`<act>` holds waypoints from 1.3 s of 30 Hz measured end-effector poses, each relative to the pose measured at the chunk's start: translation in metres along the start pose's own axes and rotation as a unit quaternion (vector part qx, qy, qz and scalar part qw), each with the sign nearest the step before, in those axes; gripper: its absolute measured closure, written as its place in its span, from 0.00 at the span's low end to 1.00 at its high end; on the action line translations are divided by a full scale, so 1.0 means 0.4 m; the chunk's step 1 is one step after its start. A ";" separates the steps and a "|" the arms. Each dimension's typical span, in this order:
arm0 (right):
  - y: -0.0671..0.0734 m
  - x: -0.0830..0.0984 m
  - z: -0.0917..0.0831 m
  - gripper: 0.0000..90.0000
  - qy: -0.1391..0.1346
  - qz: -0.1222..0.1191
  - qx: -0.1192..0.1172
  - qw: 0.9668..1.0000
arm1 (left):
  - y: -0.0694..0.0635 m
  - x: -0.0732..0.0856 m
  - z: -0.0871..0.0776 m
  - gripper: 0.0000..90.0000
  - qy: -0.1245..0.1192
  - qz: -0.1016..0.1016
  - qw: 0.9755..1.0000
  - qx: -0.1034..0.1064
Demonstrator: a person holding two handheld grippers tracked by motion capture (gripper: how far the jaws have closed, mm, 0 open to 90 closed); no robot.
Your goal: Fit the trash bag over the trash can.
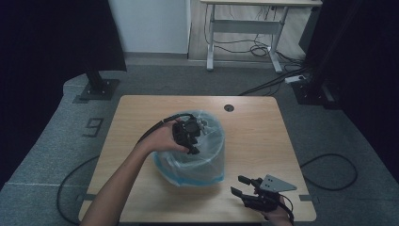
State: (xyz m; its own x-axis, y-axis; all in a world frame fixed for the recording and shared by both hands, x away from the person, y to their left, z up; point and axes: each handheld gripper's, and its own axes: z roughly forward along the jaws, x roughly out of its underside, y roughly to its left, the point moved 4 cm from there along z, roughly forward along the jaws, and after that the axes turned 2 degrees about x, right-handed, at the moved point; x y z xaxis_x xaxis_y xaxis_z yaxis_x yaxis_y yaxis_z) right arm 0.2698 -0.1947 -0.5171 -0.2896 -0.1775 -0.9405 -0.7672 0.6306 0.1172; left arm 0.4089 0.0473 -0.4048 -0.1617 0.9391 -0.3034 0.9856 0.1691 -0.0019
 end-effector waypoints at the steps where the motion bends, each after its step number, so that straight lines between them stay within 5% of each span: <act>1: -0.001 0.000 0.000 0.49 -0.001 0.000 0.000 1.000 | 0.002 0.001 -0.003 0.62 -0.003 0.002 1.000 0.000; 6: -0.003 0.001 -0.001 0.49 0.000 0.001 0.002 1.000 | 0.006 0.013 -0.036 0.60 -0.050 -0.007 0.999 0.003; 13: -0.001 0.003 0.004 0.49 0.002 0.000 0.000 1.000 | 0.021 0.041 -0.097 0.56 -0.121 -0.022 0.992 0.005; 16: 0.000 0.004 0.007 0.49 0.004 0.000 -0.001 1.000 | 0.039 0.049 -0.112 0.56 -0.135 -0.035 0.990 -0.009; 22: 0.000 0.007 0.010 0.49 0.007 0.000 -0.002 1.000 | 0.085 0.061 -0.103 0.54 -0.125 -0.061 0.990 -0.025; 25: -0.005 0.010 0.006 0.49 0.007 0.003 0.001 1.000 | 0.111 0.073 -0.079 0.53 -0.102 -0.076 0.992 -0.026; 33: -0.008 0.013 0.007 0.49 0.008 0.004 0.003 1.000 | 0.112 0.074 -0.041 0.53 -0.069 -0.074 0.995 -0.025; 39: -0.007 0.013 0.006 0.49 0.010 0.004 0.003 1.000 | 0.108 0.074 -0.038 0.53 -0.068 -0.072 0.995 -0.024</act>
State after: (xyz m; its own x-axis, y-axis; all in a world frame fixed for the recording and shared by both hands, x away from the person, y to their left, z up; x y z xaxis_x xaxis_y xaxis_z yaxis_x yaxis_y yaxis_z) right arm 0.2718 -0.1955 -0.5231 -0.3061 -0.1873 -0.9334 -0.7616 0.6364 0.1220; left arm 0.4460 0.0870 -0.3995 -0.2905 0.8553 -0.4291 0.9483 0.3172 -0.0098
